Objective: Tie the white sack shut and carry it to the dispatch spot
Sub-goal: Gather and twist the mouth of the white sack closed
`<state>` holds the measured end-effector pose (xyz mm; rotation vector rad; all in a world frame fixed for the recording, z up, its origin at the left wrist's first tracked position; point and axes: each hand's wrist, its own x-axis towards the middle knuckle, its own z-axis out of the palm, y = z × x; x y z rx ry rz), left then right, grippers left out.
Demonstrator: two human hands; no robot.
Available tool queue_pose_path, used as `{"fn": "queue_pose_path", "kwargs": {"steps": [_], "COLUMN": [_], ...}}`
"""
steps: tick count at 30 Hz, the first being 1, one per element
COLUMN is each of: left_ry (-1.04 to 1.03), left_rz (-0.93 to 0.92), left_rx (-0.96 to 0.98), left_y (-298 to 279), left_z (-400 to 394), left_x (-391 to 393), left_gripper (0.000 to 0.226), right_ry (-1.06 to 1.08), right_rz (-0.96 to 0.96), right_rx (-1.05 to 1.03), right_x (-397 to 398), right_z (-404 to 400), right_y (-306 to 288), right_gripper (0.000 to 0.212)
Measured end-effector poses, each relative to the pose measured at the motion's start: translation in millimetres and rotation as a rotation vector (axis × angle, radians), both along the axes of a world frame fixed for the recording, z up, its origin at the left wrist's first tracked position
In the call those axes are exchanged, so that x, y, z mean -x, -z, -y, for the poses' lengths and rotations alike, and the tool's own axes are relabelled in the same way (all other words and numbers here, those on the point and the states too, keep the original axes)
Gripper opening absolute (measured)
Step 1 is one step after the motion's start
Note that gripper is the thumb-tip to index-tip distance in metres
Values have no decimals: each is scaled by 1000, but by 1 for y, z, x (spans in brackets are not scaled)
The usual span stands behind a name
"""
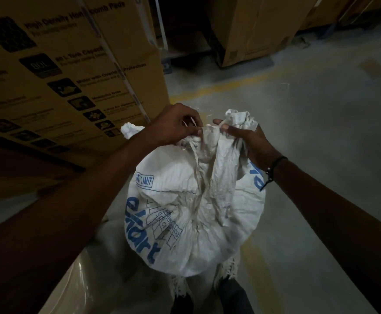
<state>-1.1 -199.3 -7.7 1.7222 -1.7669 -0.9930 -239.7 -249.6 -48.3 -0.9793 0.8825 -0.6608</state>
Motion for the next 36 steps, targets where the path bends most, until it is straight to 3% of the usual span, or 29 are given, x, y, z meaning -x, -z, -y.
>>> {"fn": "queue_pose_path", "kwargs": {"steps": [2,4,7,12,15,18,20,23,25,30,33,36], "left_ry": [-158,-236,-234,-194,-55,64,155,175,89,-105,-156,-263], "left_rz": [-141,-174,-183,-404,-267,14,177,315,285,94,16,-164], "left_rx": [-63,-109,-189,-260,-252,-191,-190,-104,2,77,-42,-235], "left_y": [3,3,-3,-5,-4,0,9,28,35,28,23,20], "left_z": [1,6,12,1,-11,-26,-36,-49,-50,-35,-19,-10], "left_x": [3,7,9,-17,-29,-39,-53,-68,-71,-52,-36,-39], "left_gripper": [23,18,17,23,46,79,86,55,34,22,15,35], "right_ry": [-80,-137,-120,-93,-116,-127,-111,-39,14,-74,-196,-170], "right_rz": [-25,-82,-147,-161,-126,-119,-79,-57,-42,-106,-109,-154], "right_rx": [44,121,191,170,128,79,10,-32,-47,15,68,113], "right_x": [-9,-22,-38,-44,-51,-51,-45,-37,-39,-62,-76,-80], "right_z": [-2,-6,-11,-12,-16,-17,-16,-12,-11,-18,-22,-23], "right_y": [0,0,4,9,10,10,12,13,14,13,13,14], "right_gripper": [47,39,47,42,42,39,34,31,34,42,58,63]}}
